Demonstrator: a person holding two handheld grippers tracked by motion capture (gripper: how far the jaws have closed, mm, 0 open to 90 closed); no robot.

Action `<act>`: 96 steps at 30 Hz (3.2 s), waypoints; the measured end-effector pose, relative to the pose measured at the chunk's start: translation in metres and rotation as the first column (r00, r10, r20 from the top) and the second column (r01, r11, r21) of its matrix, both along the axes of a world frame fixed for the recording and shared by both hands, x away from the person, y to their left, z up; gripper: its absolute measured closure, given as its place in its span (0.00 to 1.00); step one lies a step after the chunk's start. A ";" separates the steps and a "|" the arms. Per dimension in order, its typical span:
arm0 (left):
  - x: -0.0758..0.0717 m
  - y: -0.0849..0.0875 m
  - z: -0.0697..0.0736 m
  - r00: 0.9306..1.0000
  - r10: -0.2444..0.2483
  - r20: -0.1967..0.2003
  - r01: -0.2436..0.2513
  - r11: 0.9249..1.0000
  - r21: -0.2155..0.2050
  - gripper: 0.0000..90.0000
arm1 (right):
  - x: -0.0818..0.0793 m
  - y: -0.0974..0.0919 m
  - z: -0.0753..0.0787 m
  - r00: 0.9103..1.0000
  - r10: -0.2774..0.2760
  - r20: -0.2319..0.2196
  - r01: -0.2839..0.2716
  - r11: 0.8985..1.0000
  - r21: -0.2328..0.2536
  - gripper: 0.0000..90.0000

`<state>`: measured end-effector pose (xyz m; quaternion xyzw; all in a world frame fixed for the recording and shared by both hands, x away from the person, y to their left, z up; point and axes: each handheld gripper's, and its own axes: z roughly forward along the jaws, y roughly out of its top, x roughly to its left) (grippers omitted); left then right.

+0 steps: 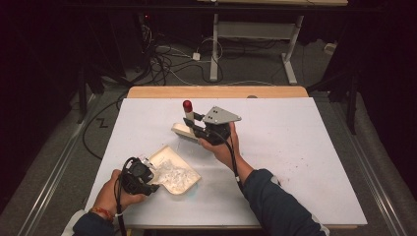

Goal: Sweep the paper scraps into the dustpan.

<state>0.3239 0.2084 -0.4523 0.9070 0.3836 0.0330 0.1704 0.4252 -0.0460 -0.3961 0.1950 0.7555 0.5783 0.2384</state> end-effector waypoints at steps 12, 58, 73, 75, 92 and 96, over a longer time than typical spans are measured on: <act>0.002 0.006 0.000 1.000 0.018 -0.002 -0.018 1.000 -0.005 0.70 | -0.049 -0.003 0.006 0.969 0.245 -0.015 -0.245 0.969 -0.003 0.78; -0.009 -0.006 0.002 0.999 -0.049 0.001 0.049 0.997 0.067 0.70 | -0.091 -0.037 0.029 0.990 0.144 -0.006 -0.143 0.989 0.034 0.78; -0.012 -0.012 0.002 0.998 -0.058 -0.005 0.058 0.995 0.081 0.70 | -0.082 -0.083 0.033 0.998 0.030 -0.049 -0.031 0.999 -0.035 0.78; -0.012 -0.014 0.003 0.998 -0.062 -0.005 0.062 0.995 0.082 0.70 | -0.083 -0.090 0.030 0.998 0.015 -0.057 -0.018 0.998 -0.055 0.78; -0.005 -0.019 0.003 0.998 -0.064 -0.014 0.065 0.995 0.082 0.70 | -0.102 -0.068 0.020 0.984 0.128 -0.123 -0.134 0.990 -0.041 0.78; -0.005 -0.018 0.002 0.998 -0.066 -0.016 0.067 0.995 0.075 0.70 | -0.105 -0.072 0.026 0.982 0.157 -0.108 -0.160 0.987 -0.012 0.78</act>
